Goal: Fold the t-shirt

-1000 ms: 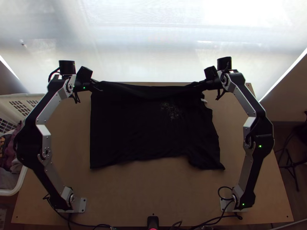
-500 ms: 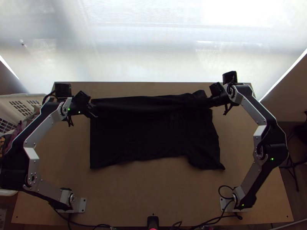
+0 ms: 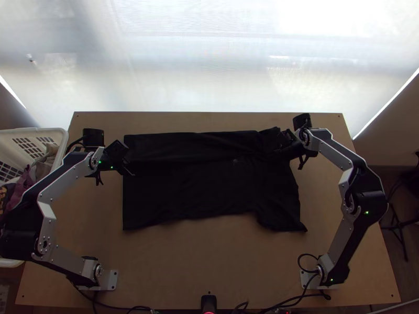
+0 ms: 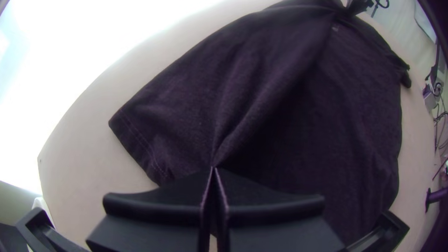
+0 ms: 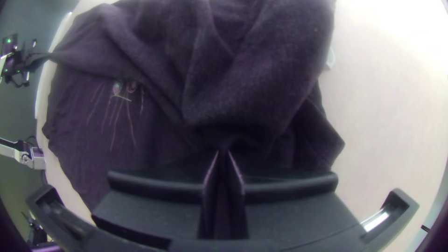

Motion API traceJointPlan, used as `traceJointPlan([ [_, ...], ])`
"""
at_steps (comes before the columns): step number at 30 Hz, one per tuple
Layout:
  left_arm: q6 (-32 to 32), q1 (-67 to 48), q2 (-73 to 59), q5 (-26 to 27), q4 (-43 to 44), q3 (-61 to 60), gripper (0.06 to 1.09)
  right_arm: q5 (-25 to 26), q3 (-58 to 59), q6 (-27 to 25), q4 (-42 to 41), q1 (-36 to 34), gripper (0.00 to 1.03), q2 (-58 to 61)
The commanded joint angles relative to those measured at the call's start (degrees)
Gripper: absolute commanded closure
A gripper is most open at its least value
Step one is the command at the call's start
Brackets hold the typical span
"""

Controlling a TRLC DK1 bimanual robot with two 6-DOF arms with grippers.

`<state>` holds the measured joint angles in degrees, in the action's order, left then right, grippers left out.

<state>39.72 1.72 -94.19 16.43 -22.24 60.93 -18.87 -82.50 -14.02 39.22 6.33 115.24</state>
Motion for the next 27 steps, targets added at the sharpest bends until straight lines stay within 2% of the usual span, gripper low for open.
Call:
traceJointPlan([
  [1,0.18,-0.31,1.82,-0.78,-0.52,-1.95,0.41,0.06,1.64,0.31,1.30,0.09,0.84,0.95],
  [2,0.09,-0.49,2.08,-1.75,-0.79,-2.04,0.22,0.06,1.64,0.31,1.82,0.09,0.76,0.95],
  [4,0.09,-0.57,2.61,-1.84,-1.93,-2.22,0.11,0.15,1.55,0.40,3.23,-0.09,0.54,0.86],
  [11,-1.49,0.22,9.64,-1.75,-3.86,-4.15,0.10,0.33,1.38,0.93,7.97,-1.76,0.13,-2.56],
  [12,-1.58,0.39,10.61,-1.75,-4.22,-4.24,0.10,0.33,1.29,0.93,8.77,-2.02,0.10,-3.53],
  [14,-1.49,1.36,12.45,-1.84,-4.83,-4.32,0.10,0.59,1.38,0.93,9.82,-2.72,0.06,-5.55],
  [20,-0.61,5.05,17.02,-1.84,-4.92,-4.06,0.10,0.50,0.85,1.63,11.05,-5.01,0.05,-11.09],
  [24,-0.79,5.14,18.52,-1.75,-4.92,-2.74,0.10,0.42,-1.52,1.89,10.79,-3.87,0.05,-11.44],
  [27,-1.40,2.85,22.47,-1.75,-8.08,-2.04,0.11,0.50,-1.44,2.07,11.14,-2.64,0.05,-13.55],
])
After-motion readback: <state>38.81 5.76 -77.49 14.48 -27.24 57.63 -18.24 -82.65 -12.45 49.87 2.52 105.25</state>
